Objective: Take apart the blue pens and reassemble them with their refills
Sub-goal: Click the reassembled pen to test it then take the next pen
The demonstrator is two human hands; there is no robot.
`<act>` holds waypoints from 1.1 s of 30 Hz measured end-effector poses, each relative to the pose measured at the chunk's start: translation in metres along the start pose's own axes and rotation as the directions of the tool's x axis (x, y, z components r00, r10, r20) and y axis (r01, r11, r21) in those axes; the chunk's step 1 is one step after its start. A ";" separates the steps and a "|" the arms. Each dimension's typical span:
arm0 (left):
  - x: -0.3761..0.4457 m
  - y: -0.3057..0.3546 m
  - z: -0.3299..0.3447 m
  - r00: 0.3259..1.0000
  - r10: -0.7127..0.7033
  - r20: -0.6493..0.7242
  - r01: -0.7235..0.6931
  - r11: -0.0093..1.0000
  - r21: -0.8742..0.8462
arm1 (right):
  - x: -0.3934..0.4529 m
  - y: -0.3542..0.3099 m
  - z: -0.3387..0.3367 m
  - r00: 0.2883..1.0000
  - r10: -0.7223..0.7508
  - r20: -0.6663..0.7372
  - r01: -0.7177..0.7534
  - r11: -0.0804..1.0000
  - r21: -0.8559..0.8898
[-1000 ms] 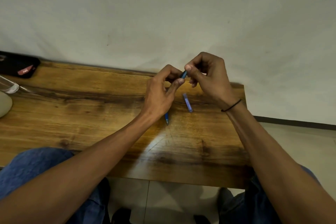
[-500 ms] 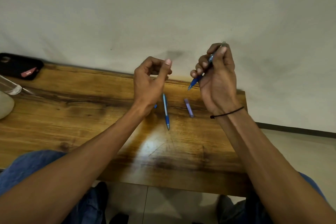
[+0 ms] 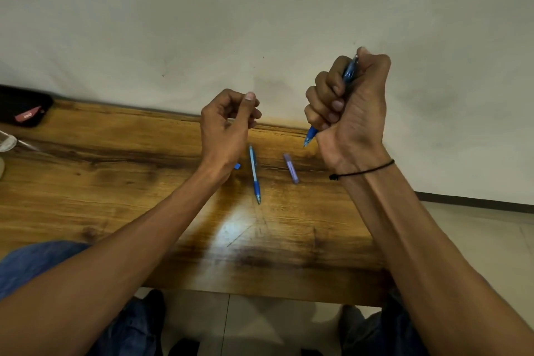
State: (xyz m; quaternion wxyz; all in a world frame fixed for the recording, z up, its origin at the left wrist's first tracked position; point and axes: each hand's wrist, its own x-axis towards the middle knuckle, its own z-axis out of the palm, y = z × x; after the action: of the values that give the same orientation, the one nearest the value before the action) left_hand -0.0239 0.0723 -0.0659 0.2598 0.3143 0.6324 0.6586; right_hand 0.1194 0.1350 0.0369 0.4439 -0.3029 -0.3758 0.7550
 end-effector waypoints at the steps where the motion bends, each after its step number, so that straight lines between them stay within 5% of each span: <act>1: 0.000 0.000 0.000 1.000 -0.001 0.000 0.001 1.000 0.003 | -0.001 0.000 0.000 1.000 0.004 0.000 -0.004 1.000 -0.001; 33: -0.003 -0.001 0.003 1.000 0.001 0.018 -0.002 1.000 0.031 | 0.000 -0.003 0.003 0.998 0.048 -0.043 -0.047 0.998 0.038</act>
State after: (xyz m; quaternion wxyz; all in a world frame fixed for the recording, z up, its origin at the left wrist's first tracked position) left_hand -0.0199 0.0725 -0.0672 0.2601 0.3248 0.6400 0.6460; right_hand 0.1187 0.1349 0.0410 0.4393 -0.3199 -0.3448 0.7654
